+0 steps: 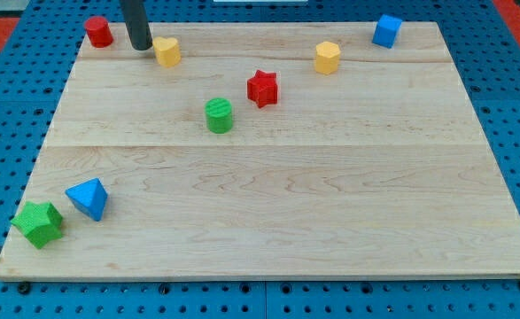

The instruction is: Align the red star green circle and heart with the diagonal line of blocks

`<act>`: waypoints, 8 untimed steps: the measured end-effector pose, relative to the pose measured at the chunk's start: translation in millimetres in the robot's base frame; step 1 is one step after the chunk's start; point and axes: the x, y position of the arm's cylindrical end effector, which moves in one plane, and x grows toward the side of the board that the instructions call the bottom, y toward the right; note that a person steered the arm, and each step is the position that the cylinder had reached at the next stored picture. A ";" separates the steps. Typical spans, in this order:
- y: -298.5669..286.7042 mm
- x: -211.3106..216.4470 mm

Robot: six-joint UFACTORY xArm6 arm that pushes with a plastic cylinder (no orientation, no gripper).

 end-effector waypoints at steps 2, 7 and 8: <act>42.0 53.3; 91.1 100.1; 91.8 140.7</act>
